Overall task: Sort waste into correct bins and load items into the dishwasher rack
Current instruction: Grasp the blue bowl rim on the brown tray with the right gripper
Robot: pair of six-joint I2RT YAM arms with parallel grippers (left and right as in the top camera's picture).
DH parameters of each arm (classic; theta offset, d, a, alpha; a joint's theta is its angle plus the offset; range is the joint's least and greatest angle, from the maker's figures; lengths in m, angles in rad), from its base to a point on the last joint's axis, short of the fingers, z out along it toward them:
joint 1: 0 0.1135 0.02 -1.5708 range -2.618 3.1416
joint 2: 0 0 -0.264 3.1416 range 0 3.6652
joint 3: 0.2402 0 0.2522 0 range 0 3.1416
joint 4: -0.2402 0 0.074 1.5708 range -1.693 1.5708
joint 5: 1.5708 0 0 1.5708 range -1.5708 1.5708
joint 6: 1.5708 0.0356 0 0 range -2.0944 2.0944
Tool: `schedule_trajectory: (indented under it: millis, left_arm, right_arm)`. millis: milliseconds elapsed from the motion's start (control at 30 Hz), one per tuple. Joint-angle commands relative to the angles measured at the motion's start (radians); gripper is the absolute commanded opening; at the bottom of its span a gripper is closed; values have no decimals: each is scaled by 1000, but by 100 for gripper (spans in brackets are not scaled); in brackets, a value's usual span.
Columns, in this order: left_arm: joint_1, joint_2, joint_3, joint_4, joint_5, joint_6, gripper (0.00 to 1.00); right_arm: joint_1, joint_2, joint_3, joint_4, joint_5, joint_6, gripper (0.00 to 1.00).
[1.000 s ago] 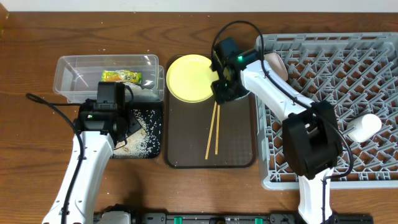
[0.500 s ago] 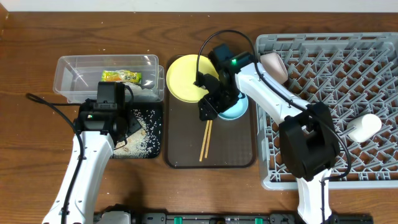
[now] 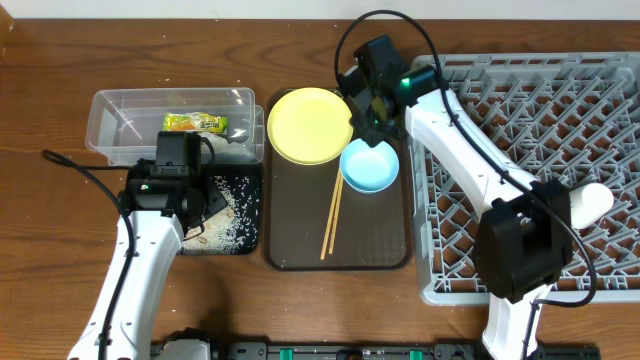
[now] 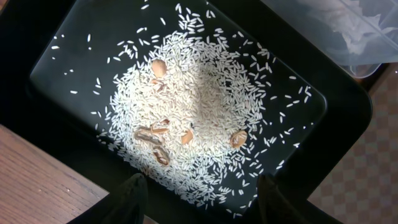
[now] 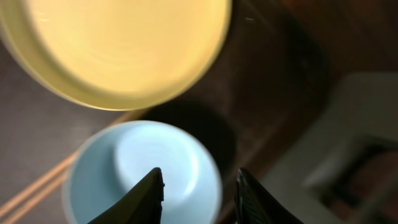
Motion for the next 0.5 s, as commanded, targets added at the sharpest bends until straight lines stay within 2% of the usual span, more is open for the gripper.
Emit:
schedule_trajectory:
  millis: [0, 167, 467]
  left_arm:
    - [4, -5, 2, -3, -15, -5, 59]
    - [4, -5, 2, -2, -15, -5, 60]
    - [4, -5, 2, -3, -15, -5, 59]
  right_arm:
    - [-19, 13, 5, -5, 90, -49, 41]
    - [-30, 53, 4, -14, 76, -49, 45]
    - [-30, 138, 4, -51, 34, -68, 44]
